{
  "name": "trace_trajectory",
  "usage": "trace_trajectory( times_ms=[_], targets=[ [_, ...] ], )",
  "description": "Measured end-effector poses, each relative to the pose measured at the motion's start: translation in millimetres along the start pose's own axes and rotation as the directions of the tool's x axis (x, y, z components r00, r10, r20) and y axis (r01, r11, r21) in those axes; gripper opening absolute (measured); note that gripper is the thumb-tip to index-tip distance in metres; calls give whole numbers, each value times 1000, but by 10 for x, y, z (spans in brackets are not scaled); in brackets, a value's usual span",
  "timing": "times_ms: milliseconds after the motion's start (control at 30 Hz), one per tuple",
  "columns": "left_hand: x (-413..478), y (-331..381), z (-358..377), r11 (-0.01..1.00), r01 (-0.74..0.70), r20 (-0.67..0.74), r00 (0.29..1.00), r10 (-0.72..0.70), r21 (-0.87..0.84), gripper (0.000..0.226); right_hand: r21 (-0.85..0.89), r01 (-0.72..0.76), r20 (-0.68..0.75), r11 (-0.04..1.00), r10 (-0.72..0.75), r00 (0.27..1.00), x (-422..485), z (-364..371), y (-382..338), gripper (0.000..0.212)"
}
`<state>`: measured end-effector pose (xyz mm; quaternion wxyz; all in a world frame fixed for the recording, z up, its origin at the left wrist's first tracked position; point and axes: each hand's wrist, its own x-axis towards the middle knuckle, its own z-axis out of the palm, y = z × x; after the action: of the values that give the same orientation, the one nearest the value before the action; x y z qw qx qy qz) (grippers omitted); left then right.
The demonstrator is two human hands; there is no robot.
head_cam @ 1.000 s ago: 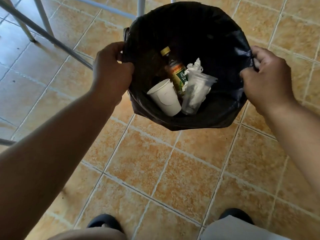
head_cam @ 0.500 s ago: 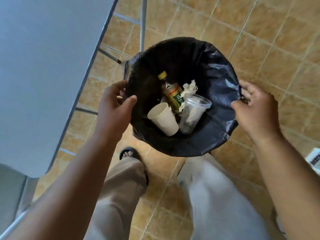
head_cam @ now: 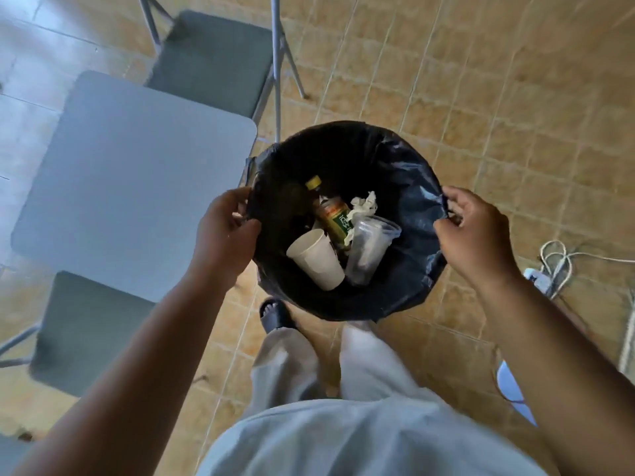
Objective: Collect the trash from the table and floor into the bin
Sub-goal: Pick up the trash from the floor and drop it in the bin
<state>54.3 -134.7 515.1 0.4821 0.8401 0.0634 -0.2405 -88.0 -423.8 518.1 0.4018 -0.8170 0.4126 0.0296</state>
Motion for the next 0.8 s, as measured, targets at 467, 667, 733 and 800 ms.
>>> trace_trajectory(
  times_ms=[467,667,733,800],
  targets=[
    [-437,1188,236,981,-181,-66,982,177,-70,50,166,156,-127,974,-136,983,105,-1187,-140,47],
    [-358,1372,365,983,-130,-65,990,122,-130,50,140,210,-125,968,-193,973,452,-1354,-228,42],
    [-252,1423,368,984,-120,-62,992,112,-130,48,141,209,-114,968,-194,974,596,-1340,-277,42],
    [-90,1484,357,984,-105,-66,993,96,-144,47,133,206,-94,969,-194,976,763,-1292,-359,43]
  ],
)
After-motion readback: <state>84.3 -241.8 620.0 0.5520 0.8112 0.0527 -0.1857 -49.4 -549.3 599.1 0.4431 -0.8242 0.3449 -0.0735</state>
